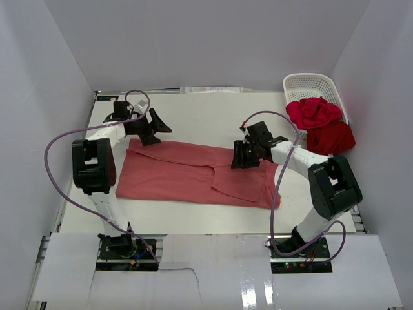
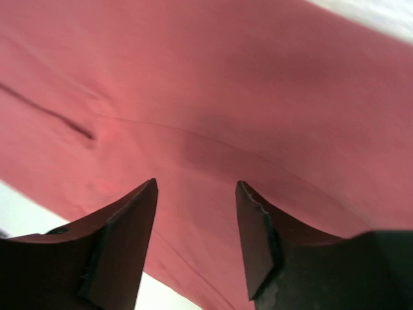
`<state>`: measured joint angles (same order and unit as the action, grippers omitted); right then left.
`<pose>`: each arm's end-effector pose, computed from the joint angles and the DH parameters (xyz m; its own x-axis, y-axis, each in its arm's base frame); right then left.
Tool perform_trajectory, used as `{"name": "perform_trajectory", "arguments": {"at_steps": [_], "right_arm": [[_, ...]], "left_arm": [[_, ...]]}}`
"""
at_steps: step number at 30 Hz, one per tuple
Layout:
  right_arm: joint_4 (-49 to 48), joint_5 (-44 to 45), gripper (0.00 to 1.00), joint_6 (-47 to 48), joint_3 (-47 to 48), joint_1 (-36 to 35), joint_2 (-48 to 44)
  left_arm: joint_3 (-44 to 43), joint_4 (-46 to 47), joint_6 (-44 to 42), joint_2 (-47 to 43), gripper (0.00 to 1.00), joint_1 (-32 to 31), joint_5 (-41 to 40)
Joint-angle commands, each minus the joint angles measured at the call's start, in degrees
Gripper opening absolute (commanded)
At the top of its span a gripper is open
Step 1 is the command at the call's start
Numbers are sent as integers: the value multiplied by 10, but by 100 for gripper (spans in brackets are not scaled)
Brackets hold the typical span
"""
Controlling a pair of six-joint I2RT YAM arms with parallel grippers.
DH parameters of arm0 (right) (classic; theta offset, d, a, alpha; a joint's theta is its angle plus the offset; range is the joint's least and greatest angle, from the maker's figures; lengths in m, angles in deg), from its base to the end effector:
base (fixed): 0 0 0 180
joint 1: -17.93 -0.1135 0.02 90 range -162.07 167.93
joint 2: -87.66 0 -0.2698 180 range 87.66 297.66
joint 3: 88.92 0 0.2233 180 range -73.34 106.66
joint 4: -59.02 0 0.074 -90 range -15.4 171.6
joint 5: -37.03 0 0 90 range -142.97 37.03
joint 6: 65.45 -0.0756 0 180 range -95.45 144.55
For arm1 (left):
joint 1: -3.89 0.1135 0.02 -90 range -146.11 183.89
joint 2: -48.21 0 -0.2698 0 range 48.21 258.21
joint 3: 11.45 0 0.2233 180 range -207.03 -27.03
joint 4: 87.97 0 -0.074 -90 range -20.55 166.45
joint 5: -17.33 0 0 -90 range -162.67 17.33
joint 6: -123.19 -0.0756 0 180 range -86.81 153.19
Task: Fold and stack the t-shirts
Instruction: Fold the other side of the tshirt into a rectangle, then rotate the tshirt 90 degrees
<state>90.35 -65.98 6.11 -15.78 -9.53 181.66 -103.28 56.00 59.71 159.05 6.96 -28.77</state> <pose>0.2921 0.1710 0.1865 -0.8459 -0.0923 -0.5253 -0.3207 0.8750 0.3626 0.4030 -0.0309 0.1876 -0.8922 -0.3700 -0.2590 -0.0449 0.6433 -0.7643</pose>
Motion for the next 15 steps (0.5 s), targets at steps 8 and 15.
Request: {"name": "perform_trajectory", "arguments": {"at_steps": [8, 15], "right_arm": [[98, 145, 8, -15, -39, -13, -49], [116, 157, 8, -26, -63, -22, -56]], "left_arm": [[-21, -48, -44, -7, 98, -21, -37], [-33, -67, -54, 24, 98, -40, -65]]}}
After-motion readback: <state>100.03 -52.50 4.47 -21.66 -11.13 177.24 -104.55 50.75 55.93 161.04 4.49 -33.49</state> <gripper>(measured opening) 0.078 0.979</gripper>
